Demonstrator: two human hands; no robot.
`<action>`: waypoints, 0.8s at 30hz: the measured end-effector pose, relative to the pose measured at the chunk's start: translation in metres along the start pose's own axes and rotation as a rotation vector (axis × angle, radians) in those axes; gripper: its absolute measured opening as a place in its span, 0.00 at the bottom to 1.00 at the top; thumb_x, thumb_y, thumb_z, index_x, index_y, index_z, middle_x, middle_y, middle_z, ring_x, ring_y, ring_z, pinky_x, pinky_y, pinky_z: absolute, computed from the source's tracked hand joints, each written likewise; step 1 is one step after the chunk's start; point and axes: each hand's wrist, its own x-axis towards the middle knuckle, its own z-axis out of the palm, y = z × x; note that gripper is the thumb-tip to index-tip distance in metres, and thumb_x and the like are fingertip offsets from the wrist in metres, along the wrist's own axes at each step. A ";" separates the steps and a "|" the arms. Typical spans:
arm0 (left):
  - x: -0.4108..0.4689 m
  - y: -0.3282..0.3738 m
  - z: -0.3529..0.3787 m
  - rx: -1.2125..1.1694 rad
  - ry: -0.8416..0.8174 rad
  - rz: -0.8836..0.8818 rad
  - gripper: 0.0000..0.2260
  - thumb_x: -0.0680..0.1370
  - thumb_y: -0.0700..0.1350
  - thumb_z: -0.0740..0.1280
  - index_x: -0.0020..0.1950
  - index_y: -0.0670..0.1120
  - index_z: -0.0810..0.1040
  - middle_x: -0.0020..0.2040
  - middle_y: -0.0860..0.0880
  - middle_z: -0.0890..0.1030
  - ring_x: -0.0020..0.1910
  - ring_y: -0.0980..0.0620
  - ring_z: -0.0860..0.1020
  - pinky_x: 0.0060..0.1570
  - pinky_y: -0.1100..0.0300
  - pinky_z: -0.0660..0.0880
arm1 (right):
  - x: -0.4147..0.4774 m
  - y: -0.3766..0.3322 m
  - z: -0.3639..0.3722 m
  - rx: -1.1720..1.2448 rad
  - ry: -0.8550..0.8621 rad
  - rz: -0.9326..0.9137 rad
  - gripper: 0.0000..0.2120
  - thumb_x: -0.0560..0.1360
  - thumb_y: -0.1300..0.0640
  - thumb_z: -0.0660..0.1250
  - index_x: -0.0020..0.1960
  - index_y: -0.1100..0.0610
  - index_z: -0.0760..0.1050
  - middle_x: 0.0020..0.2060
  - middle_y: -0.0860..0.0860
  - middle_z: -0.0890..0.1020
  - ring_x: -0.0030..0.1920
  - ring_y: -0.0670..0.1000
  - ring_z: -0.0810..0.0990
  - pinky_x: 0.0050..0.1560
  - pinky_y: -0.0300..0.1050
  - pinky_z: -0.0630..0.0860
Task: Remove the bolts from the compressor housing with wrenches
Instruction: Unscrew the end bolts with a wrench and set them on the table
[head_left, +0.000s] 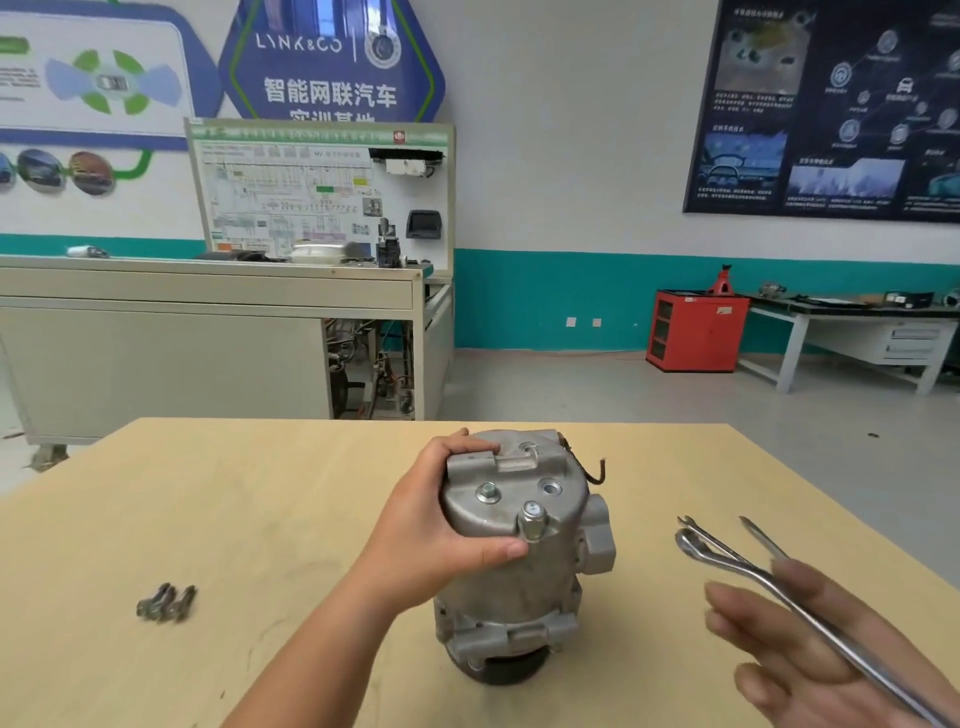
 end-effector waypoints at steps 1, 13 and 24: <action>-0.002 0.003 0.005 0.010 0.032 -0.020 0.35 0.54 0.58 0.80 0.58 0.53 0.73 0.57 0.61 0.78 0.58 0.62 0.77 0.52 0.71 0.72 | 0.006 0.003 0.003 0.001 -0.096 -0.025 0.16 0.79 0.60 0.60 0.59 0.72 0.72 0.53 0.79 0.71 0.55 0.70 0.74 0.56 0.51 0.70; -0.022 0.032 0.069 0.320 0.368 -0.005 0.20 0.63 0.59 0.56 0.54 0.65 0.62 0.58 0.70 0.60 0.73 0.59 0.51 0.72 0.54 0.52 | 0.035 0.070 0.068 -0.950 0.379 -0.211 0.21 0.58 0.57 0.66 0.46 0.37 0.79 0.27 0.45 0.75 0.27 0.40 0.73 0.34 0.27 0.71; -0.026 0.014 0.051 0.456 0.351 0.202 0.20 0.74 0.69 0.55 0.63 0.63 0.67 0.54 0.53 0.71 0.70 0.44 0.63 0.60 0.48 0.61 | 0.031 0.058 0.085 -1.172 0.366 -0.078 0.23 0.59 0.56 0.62 0.45 0.31 0.77 0.30 0.46 0.78 0.30 0.39 0.75 0.35 0.27 0.71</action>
